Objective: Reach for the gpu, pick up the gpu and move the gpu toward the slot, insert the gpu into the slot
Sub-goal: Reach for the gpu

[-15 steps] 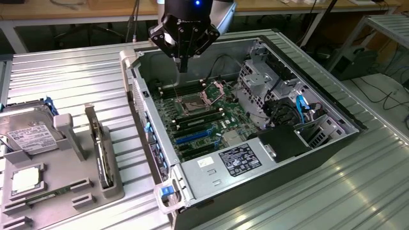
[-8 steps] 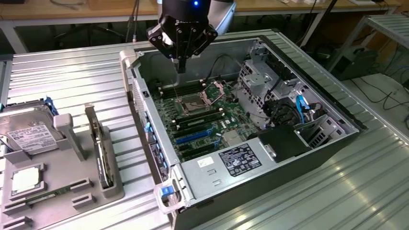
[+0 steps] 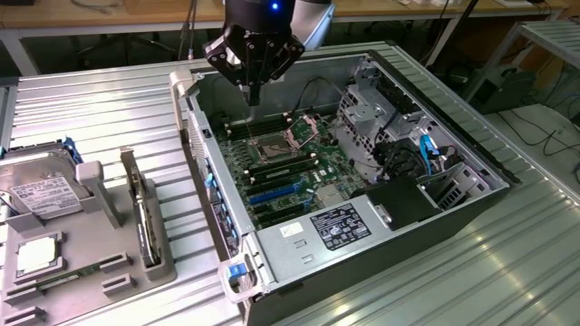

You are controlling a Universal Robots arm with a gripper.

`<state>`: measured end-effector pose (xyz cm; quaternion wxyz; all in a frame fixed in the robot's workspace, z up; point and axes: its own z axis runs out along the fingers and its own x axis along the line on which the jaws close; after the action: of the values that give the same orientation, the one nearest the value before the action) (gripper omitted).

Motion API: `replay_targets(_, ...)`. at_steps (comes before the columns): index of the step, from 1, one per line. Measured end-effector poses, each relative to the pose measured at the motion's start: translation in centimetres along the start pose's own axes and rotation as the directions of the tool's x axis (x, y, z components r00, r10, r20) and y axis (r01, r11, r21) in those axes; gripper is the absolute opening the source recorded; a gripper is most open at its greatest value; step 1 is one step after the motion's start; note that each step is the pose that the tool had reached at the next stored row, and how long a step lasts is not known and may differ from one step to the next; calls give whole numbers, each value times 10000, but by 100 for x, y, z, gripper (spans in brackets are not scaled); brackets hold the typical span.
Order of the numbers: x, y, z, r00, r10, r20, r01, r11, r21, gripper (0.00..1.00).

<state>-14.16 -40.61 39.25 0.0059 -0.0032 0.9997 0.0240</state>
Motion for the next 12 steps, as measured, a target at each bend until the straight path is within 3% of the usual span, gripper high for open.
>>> replay_targets(12, 117, -70, -3, 9993, -362, -17, 362, 9993, -4, 10)
